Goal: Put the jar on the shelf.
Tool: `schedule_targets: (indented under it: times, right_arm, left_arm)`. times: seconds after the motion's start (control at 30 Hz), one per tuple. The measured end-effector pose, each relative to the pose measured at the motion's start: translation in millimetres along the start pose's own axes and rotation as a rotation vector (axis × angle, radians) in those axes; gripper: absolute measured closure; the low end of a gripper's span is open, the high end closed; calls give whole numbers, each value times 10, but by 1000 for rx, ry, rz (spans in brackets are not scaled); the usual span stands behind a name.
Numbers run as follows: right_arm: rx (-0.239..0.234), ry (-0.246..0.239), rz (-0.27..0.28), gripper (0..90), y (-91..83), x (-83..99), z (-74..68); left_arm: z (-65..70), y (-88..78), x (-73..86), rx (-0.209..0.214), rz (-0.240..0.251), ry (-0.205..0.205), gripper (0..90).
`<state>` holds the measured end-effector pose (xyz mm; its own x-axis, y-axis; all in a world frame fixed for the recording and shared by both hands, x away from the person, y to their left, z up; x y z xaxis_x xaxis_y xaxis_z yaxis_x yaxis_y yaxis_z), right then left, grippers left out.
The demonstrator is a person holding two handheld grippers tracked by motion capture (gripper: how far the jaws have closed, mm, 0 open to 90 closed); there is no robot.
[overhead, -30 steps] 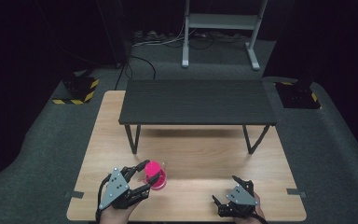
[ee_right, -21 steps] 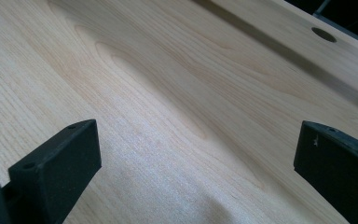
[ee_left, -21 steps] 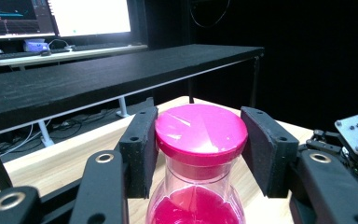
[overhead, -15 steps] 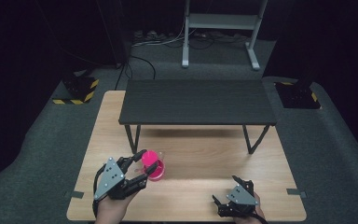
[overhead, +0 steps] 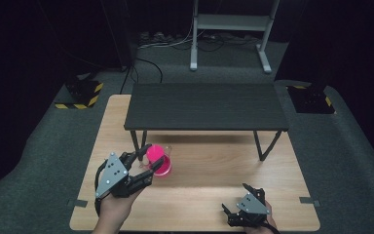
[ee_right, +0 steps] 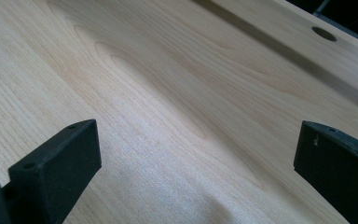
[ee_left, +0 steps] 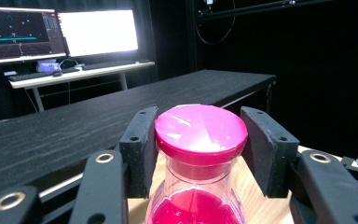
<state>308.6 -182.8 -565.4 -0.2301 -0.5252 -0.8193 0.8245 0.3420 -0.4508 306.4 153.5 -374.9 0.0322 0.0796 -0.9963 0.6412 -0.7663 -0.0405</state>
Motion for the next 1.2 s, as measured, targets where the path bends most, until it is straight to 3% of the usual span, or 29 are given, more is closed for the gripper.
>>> schedule_targets:
  times: [1.2]
  right_arm:
    - [-2,3,0,3,2,0,5]
  left_arm:
    - [-218,187,-402,-10,64,19,486]
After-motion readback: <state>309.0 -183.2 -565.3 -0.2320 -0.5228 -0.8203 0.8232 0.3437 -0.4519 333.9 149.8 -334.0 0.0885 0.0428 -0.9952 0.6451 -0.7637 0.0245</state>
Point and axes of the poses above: each handheld gripper's, and its own axes: y roughly forward along the jaws, x roughly out of its underside, z roughly to its right, the point moved 4 cm from there along y, roughly forward along the jaws, and after that the axes turned 9 degrees about x, right-handed, at the moved point
